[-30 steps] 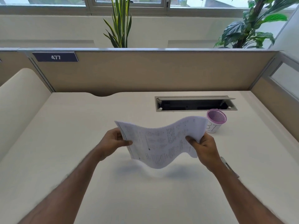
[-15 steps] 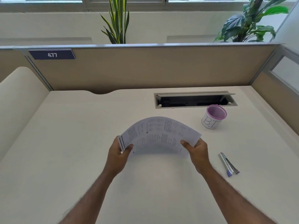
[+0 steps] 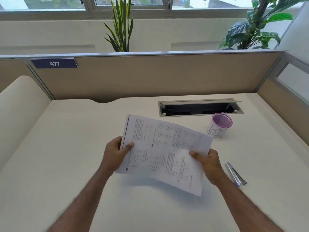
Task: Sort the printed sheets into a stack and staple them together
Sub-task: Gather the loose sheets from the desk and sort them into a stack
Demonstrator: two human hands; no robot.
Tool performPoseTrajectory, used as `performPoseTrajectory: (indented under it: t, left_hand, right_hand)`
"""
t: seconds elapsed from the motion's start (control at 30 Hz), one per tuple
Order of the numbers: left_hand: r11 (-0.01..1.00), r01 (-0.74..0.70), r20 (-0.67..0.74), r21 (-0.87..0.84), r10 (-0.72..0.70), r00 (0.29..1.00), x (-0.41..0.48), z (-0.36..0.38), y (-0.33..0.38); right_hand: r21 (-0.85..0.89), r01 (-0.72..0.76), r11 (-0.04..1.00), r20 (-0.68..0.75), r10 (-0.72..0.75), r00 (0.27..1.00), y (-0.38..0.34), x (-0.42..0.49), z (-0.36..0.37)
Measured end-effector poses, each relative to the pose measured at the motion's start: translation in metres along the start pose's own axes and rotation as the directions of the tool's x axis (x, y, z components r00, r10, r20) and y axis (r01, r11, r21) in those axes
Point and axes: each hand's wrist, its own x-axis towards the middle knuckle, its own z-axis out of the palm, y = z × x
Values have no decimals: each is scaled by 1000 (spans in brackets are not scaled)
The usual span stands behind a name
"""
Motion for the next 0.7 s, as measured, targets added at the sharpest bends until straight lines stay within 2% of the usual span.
performPoseTrajectory:
  t: [0.07, 0.13, 0.2, 0.27, 0.43, 0.53, 0.6, 0.7]
  left_hand:
    - [962, 130, 91, -241, -111, 990, 1, -11, 1]
    - [862, 203, 212, -464, -114, 971, -8, -12, 1]
    - [751, 207, 226, -627, -79, 971, -21, -1, 1]
    - [693, 190, 170, -696, -99, 981, -34, 21, 5]
    - [760, 116, -40, -639, -184, 982, -52, 71, 31]
    - [824, 52, -166, -564, -175, 971, -47, 75, 40]
    - [872, 38, -173, -489, -140, 975, -43, 71, 44]
    - [919, 43, -128, -393, -101, 987, -39, 57, 52]
  right_hand:
    - [144, -66, 987, 29, 62, 998, 1, -5, -2]
    - [284, -91, 955, 38, 83, 996, 5, -12, -1]
    - [417, -98, 904, 49, 85, 995, 9, -19, 3]
    - [500, -96, 861, 51, 81, 995, 11, -26, 8]
    - [536, -48, 843, 13, 49, 999, 21, -36, 14]
    - [500, -41, 865, 28, 31, 999, 25, -47, 9]
    - [474, -75, 877, 101, 30, 994, 25, -51, -5]
    - [423, -236, 875, 323, 98, 941, 16, -52, -42]
